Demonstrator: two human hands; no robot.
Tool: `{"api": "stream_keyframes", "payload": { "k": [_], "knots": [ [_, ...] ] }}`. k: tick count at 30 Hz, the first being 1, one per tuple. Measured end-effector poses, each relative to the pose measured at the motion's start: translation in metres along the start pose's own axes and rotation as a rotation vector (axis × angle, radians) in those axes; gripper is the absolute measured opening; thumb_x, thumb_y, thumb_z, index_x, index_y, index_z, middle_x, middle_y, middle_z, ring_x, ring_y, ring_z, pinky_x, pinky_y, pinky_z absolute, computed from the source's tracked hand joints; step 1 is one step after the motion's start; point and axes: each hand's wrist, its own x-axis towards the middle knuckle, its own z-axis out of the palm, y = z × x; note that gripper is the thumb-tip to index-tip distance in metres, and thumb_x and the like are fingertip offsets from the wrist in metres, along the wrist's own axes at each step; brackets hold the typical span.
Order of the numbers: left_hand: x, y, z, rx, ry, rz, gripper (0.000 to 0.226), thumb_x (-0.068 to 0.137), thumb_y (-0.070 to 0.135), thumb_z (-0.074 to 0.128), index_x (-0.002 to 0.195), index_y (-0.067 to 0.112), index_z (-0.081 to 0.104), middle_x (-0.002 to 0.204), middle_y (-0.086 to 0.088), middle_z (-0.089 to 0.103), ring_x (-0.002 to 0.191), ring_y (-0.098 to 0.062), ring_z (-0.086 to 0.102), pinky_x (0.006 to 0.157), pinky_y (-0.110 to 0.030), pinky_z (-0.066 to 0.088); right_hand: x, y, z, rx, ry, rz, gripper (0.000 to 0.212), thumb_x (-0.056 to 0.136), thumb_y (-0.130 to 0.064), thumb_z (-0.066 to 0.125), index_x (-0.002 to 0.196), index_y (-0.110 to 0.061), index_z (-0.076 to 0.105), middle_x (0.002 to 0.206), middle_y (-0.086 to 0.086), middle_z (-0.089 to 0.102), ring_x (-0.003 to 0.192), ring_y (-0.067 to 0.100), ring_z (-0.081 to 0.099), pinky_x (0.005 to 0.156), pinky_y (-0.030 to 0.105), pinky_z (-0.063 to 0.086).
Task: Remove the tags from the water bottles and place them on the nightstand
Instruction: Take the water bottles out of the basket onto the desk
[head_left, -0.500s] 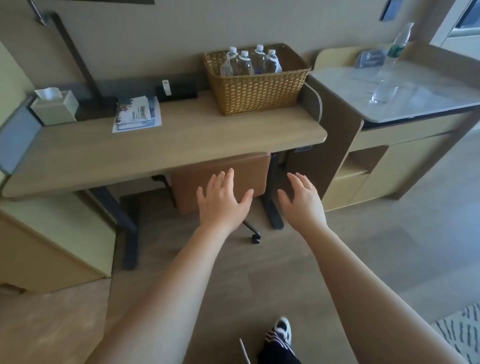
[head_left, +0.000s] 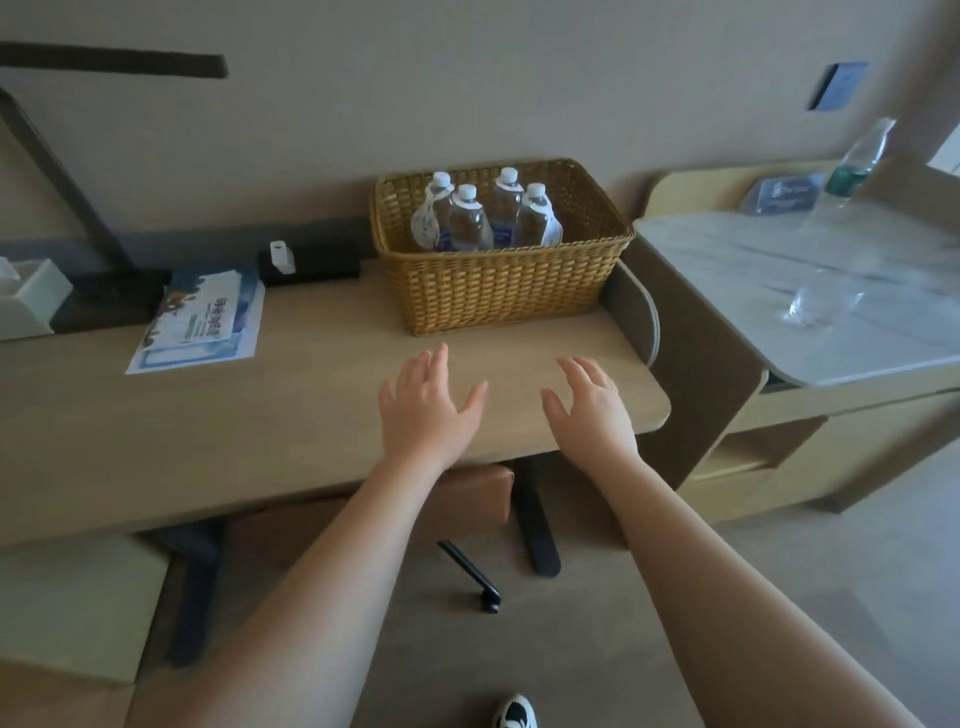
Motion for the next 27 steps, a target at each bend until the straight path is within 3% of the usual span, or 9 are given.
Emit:
{"api": "stream_keyframes", "payload": {
  "k": [11,15,21,27],
  "knots": [
    [0.158,0.029,0.017,-0.13,0.148,-0.025,0.076,0.092,0.058,0.044,0.152,0.015,0.024,0.158,-0.009,0.027,0.146,-0.025,0.022,0.118,-0.044,0.019,0.166,0.014,-0.005,0.013,0.042,-0.065,0.053,0.094,-0.035,0.053,0.142,-0.015,0.041,0.15,0.006,0.038,0.141,0.024,0.028,0.114,0.045,0.027],
    [0.209,0.028,0.018,-0.252,0.191,-0.012,0.074,0.092,0.054,0.05,0.15,0.014,0.028,0.153,-0.005,0.035,0.141,-0.022,0.031,0.115,-0.041,0.029,0.216,0.01,-0.002,0.024,0.079,-0.097,0.052,0.093,-0.035,0.053,0.141,-0.016,0.043,0.148,0.006,0.041,0.139,0.025,0.031,0.111,0.047,0.031],
    [0.293,0.016,0.031,-0.396,0.163,-0.018,0.071,0.088,0.049,0.059,0.147,0.017,0.034,0.148,-0.002,0.041,0.137,-0.019,0.036,0.111,-0.04,0.036,0.299,-0.001,0.006,0.071,0.115,-0.065,0.052,0.092,-0.033,0.055,0.14,-0.017,0.043,0.141,0.003,0.047,0.13,0.023,0.041,0.104,0.042,0.04],
    [0.345,0.01,0.051,-0.479,0.107,-0.056,0.077,0.083,0.045,0.069,0.145,0.015,0.034,0.143,-0.005,0.043,0.132,-0.021,0.041,0.107,-0.04,0.041,0.359,0.002,0.021,0.084,0.088,-0.002,0.062,0.085,-0.038,0.065,0.14,-0.021,0.04,0.142,0.003,0.044,0.129,0.024,0.041,0.098,0.038,0.04]
  ]
}}
